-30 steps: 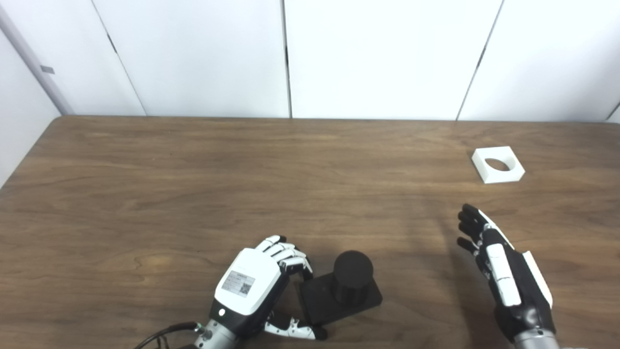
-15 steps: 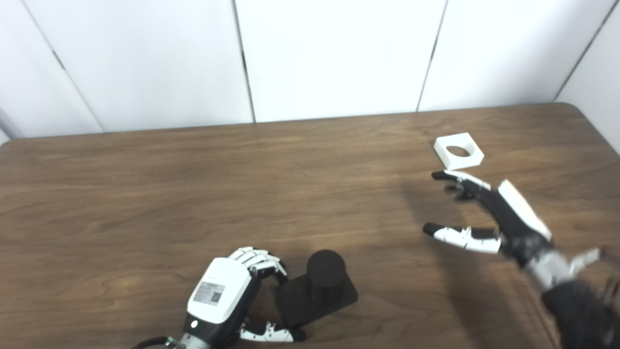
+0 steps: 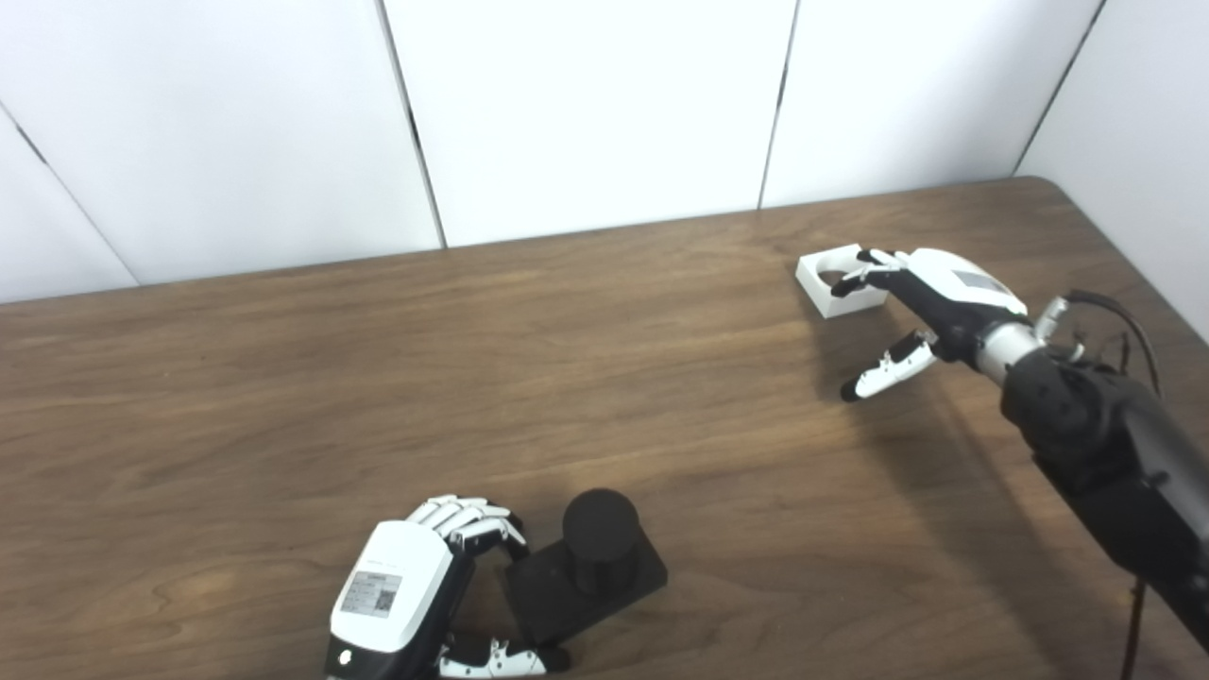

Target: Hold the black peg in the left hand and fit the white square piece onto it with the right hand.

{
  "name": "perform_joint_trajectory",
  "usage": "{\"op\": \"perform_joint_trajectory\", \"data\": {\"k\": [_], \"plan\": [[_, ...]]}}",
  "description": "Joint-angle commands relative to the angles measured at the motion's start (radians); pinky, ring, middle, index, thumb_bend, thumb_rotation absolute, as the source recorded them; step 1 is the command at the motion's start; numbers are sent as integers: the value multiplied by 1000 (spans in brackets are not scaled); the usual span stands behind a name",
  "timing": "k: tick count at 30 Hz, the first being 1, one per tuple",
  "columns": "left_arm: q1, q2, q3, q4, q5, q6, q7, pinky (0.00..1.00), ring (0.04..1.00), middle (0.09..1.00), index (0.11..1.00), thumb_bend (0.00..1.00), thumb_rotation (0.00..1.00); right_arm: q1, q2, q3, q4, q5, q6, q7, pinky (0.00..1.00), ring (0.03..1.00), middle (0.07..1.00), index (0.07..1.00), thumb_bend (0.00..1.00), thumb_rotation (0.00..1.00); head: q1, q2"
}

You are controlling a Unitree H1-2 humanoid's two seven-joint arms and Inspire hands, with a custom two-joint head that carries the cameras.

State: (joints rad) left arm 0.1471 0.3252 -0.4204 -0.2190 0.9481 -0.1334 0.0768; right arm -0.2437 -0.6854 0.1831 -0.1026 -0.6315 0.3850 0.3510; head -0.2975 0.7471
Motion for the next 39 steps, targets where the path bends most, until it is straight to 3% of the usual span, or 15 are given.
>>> {"op": "perform_joint_trajectory", "data": {"k": [1, 6, 15, 33, 39], "plan": [[8, 17, 7, 43, 14, 22, -49, 788, 752, 709, 488, 518, 46, -73, -43, 10, 22, -47, -54, -14, 996, 1000, 988, 796, 878, 266, -11, -1], [6, 14, 10, 46, 3, 19, -48, 791, 756, 713, 488, 518, 46, -145, -52, 45, 118, -100, -106, -21, 1000, 1000, 993, 810, 863, 268, -7, -1], [8, 5, 10, 42, 13, 18, -46, 788, 759, 714, 487, 518, 45, -235, -38, 30, 211, -112, -154, -58, 1000, 1000, 995, 833, 865, 253, 3, 3], [3, -13, 7, 49, 31, 28, -47, 784, 765, 725, 488, 518, 45, -272, -58, 15, 198, -104, -162, -27, 1000, 1000, 991, 849, 869, 267, 25, -9], [5, -18, 7, 46, 31, 26, -43, 780, 762, 722, 488, 518, 45, -310, -60, 23, 245, -113, -174, -27, 1000, 1000, 985, 846, 871, 259, 31, -11]]}}
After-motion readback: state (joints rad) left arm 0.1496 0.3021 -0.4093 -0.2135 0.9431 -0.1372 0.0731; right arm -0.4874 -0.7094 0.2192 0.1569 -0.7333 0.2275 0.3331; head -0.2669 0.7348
